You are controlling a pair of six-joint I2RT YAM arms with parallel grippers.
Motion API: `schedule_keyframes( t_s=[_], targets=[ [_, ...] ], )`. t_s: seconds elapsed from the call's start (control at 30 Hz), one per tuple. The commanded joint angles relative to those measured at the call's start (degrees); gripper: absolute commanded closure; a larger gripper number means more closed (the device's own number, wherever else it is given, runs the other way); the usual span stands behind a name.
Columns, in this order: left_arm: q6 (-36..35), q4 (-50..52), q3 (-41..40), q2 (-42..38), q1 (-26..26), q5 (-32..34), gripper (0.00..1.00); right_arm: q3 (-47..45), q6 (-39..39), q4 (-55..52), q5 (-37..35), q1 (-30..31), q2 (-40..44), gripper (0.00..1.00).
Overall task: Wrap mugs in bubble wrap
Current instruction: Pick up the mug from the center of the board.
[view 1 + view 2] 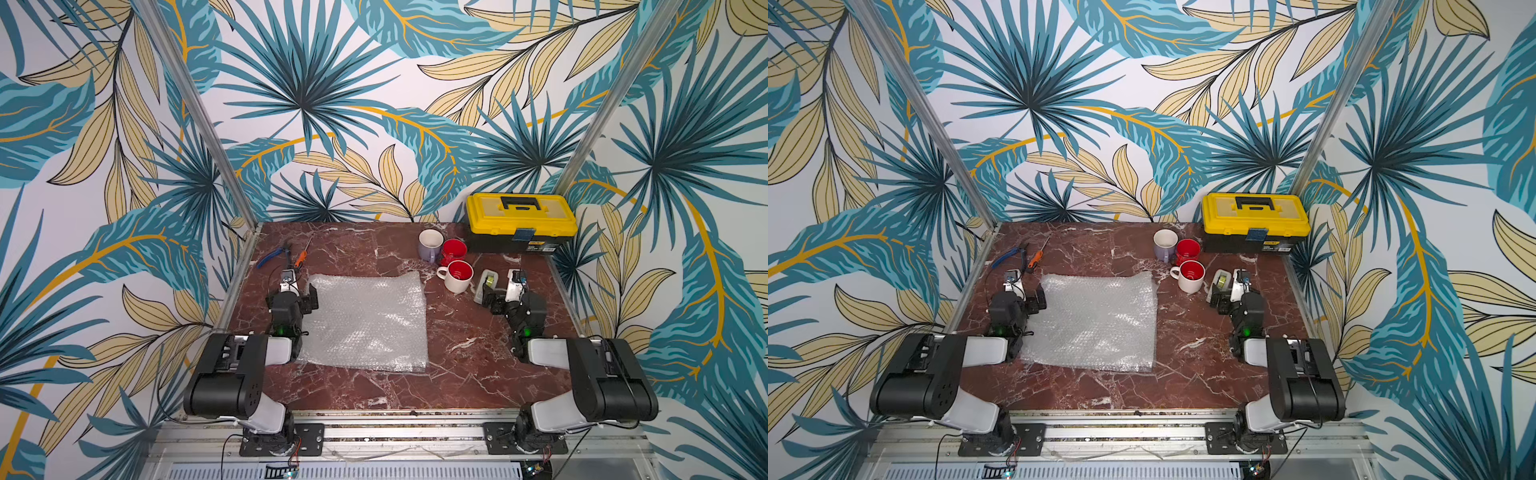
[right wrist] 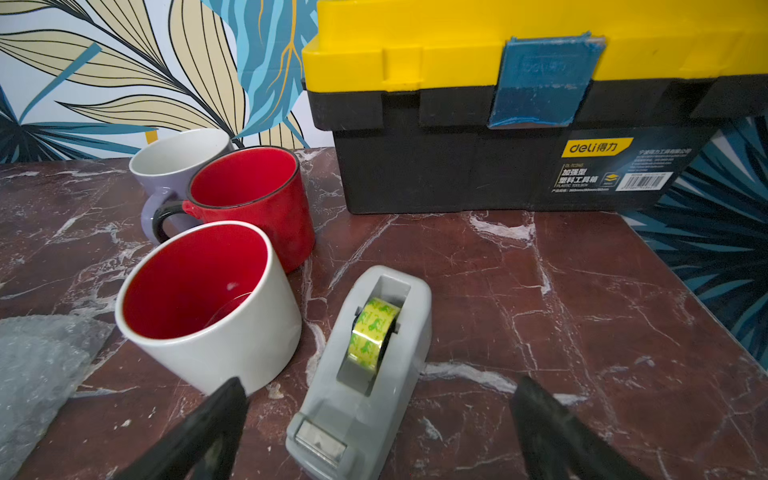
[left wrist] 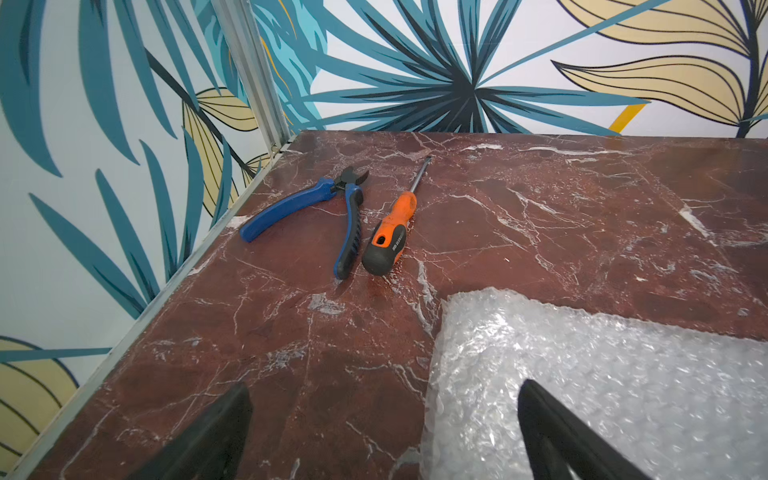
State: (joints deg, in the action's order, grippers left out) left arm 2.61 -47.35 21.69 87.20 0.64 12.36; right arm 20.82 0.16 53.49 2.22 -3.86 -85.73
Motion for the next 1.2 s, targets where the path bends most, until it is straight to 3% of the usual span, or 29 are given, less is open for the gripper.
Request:
schedule_keyframes(
  t_s=[0.0, 0.7, 0.83, 0.97, 1.07, 1.17],
  targets=[
    [0.4, -1.0, 1.2, -0.1, -0.4, -0.8, 0.00, 0.4, -0.2, -0.6, 0.5, 0.3, -0.5, 0.00],
    [0.4, -1.1, 1.2, -0.1, -0.4, -0.8, 0.00, 0.3, -0.2, -0.4, 0.3, 0.3, -0.4, 0.00],
    [-0.9, -0.9, 0.9, -1.1, -0.3, -3.7, 0.00, -1.8, 0.3, 3.8, -0.5, 0.3, -0.2, 0.00],
    [-3.7, -0.6, 0.2, -6.3, 1.6, -2.4, 0.00, -2.9, 0.2, -0.1, -0.9, 0.3, 6.8, 0.00],
    [-3.7, 11.4, 3.7, -13.0, 4.1, 0.7, 0.00, -0.3, 1.2, -12.1, -0.9, 0.3, 14.5, 0.00],
    [1.8, 23.3, 8.6, -18.0, 4.9, 2.6, 0.00, 2.3, 5.6, -21.4, -1.6, 0.3, 19.9, 0.00]
  ],
)
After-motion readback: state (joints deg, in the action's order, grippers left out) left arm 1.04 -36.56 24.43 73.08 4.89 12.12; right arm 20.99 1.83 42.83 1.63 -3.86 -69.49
